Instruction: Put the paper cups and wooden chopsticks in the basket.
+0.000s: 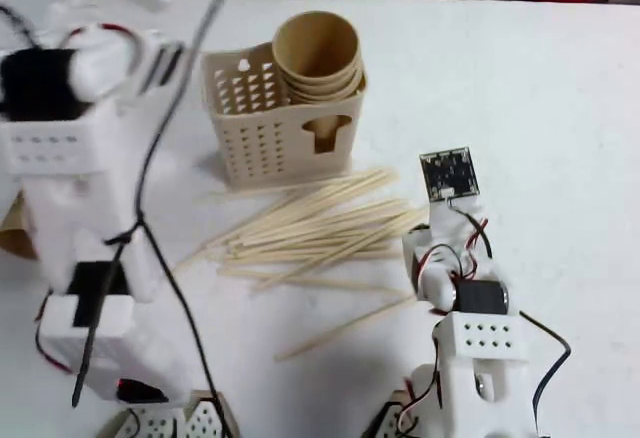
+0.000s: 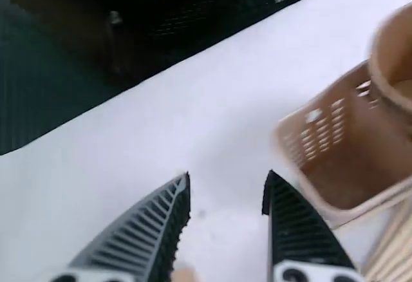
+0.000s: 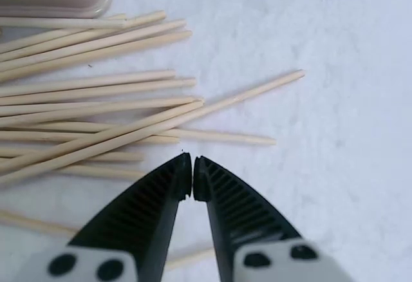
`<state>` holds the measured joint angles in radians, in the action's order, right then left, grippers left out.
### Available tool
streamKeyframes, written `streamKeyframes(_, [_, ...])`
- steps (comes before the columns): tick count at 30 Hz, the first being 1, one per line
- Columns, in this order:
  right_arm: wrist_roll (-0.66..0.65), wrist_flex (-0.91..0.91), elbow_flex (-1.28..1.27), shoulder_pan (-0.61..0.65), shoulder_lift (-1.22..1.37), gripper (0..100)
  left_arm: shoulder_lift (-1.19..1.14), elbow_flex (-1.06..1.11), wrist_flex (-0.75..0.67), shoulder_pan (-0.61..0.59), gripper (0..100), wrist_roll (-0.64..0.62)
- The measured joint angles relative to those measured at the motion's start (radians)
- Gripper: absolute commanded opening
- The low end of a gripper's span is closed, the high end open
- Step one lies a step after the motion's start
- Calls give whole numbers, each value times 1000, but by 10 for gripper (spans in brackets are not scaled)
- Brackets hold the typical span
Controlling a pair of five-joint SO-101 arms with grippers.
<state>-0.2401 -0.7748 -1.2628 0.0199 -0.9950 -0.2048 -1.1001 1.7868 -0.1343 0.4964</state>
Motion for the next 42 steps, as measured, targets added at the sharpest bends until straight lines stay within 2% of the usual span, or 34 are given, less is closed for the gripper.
streamKeyframes(3, [0,0,0,0,0,24,57,51,0,-83,196,91])
streamKeyframes(8, [0,0,0,0,0,24,196,281,0,-235,196,270])
streamKeyframes(18, [0,0,0,0,0,24,463,721,0,-509,200,724])
streamKeyframes(21, [0,0,0,0,0,24,511,821,-21,-568,243,842])
streamKeyframes(30, [0,0,-3,0,0,24,548,1157,-255,-706,260,893])
streamKeyframes(36, [0,0,-3,0,0,24,548,1355,-384,-717,260,908])
streamKeyframes(42, [0,15,-11,0,0,24,548,1560,-611,-717,260,908])
